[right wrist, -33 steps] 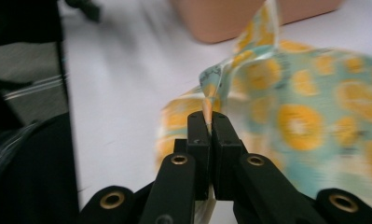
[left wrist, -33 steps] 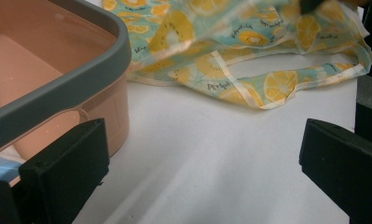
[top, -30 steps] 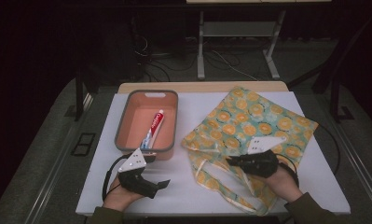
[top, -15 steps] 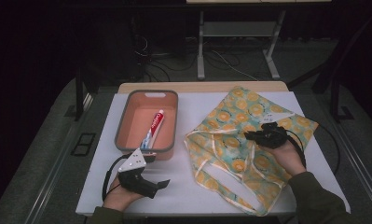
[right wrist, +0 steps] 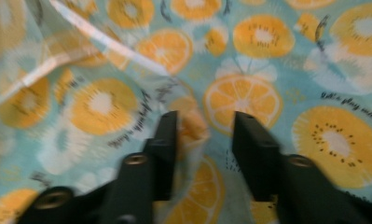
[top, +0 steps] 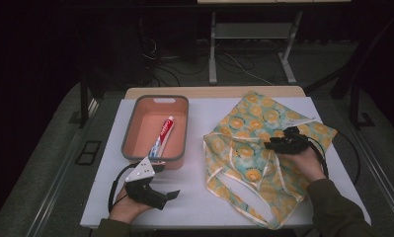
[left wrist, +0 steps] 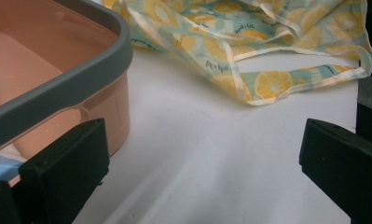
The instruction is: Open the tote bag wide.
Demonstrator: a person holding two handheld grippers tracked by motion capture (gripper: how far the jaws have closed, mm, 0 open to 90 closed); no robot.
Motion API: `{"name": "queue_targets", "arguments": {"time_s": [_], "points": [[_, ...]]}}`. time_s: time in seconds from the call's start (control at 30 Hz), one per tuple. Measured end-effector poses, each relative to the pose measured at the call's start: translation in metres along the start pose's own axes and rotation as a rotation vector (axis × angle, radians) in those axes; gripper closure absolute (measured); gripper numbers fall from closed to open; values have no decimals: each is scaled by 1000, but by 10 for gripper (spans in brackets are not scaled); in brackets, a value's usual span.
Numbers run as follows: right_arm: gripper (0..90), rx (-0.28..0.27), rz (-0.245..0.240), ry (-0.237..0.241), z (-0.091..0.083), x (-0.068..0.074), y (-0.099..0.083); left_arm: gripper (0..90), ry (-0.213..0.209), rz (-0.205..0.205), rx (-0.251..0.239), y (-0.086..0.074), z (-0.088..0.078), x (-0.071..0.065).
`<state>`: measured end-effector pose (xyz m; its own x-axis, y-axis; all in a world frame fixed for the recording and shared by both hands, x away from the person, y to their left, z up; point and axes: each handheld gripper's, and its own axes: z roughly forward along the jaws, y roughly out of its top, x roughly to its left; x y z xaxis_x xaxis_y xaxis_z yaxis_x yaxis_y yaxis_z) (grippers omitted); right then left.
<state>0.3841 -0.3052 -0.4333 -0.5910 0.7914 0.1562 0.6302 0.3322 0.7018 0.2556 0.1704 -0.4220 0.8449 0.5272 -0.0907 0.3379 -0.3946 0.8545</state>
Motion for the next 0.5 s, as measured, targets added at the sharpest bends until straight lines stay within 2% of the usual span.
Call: {"name": "queue_targets", "arguments": {"time_s": [0.17, 0.27, 0.43, 0.5], "points": [[400, -35, -43, 7, -23, 15, 8, 0, 1, 0, -2, 0, -1, 0], [370, -62, -71, 21, -39, 30, 10, 0, 2, 0, -3, 0, -1, 0], [362, -76, -144, 96, -55, 62, 10, 0, 2, 0, -5, 0, -1, 0], [398, -73, -182, 139, -57, 78, 8, 0, 3, -1, -6, 0, -1, 0]]}}
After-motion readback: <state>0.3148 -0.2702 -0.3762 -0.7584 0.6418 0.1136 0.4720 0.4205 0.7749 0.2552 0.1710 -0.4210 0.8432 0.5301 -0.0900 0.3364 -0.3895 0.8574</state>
